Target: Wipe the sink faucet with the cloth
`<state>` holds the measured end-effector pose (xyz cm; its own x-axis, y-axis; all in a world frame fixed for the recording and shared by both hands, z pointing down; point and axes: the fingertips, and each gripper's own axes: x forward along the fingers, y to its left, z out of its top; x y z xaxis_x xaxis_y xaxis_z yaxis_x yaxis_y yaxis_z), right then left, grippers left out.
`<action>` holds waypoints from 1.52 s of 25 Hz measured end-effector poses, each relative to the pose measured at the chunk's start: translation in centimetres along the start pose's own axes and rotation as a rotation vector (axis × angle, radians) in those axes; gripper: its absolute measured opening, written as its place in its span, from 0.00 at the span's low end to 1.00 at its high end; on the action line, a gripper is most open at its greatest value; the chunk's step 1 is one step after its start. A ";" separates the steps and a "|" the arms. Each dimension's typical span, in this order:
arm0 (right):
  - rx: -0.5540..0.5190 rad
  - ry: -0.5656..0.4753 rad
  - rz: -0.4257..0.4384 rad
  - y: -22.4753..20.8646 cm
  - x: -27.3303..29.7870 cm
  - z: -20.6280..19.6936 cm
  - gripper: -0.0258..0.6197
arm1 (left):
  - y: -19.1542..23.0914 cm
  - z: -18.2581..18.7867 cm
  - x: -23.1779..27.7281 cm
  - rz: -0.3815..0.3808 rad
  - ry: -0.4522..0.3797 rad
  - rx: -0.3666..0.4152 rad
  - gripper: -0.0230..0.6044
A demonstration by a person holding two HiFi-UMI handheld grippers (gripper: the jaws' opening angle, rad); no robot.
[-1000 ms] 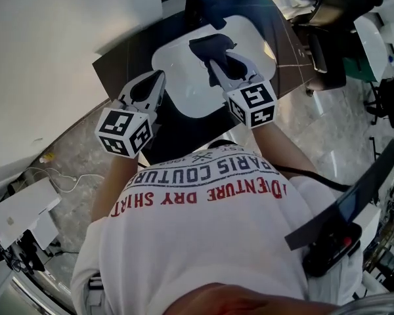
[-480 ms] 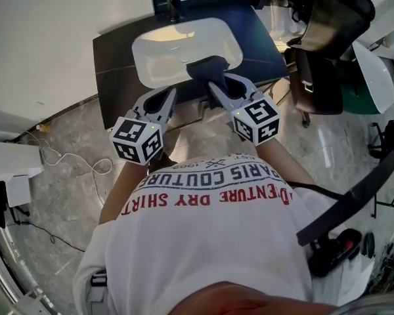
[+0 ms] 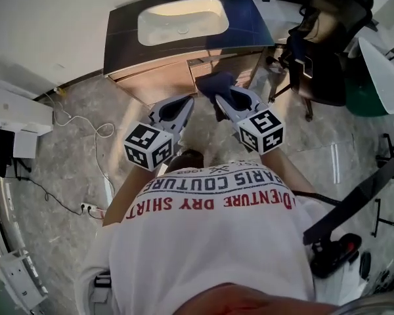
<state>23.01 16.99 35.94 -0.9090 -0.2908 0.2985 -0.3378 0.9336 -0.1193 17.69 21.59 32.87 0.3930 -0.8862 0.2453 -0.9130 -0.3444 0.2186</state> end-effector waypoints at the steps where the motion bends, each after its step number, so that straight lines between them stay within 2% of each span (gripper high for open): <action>1: -0.002 0.000 0.006 0.8 -1.2 0.0 0.15 | -1.0 0.1 -0.8 0.006 -0.004 -0.006 0.04; 6: -0.013 -0.017 0.038 5.7 -7.3 0.4 0.15 | -6.6 -0.1 -4.8 0.021 -0.012 -0.012 0.04; 11: -0.001 -0.063 -0.002 9.6 -12.8 -0.8 0.15 | -11.3 -2.1 -8.6 0.024 -0.022 -0.010 0.04; 18: 0.034 -0.089 -0.030 19.4 -20.9 -3.0 0.15 | -18.9 -5.6 -18.2 0.024 -0.030 0.000 0.04; 23: 0.004 -0.101 -0.019 24.3 -25.3 -3.2 0.15 | -23.2 -6.8 -22.9 0.036 -0.040 0.000 0.04; 28: 0.003 -0.109 0.007 26.5 -27.2 -3.1 0.15 | -25.3 -5.6 -25.3 0.067 -0.075 0.020 0.04; 38: 0.018 -0.096 0.027 26.0 -29.1 -3.0 0.15 | -27.9 -4.8 -24.4 0.067 -0.078 0.020 0.04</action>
<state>41.42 50.40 26.99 -0.9367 -0.2853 0.2027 -0.3166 0.9377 -0.1433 34.07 54.33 25.29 0.3225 -0.9284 0.1845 -0.9391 -0.2895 0.1850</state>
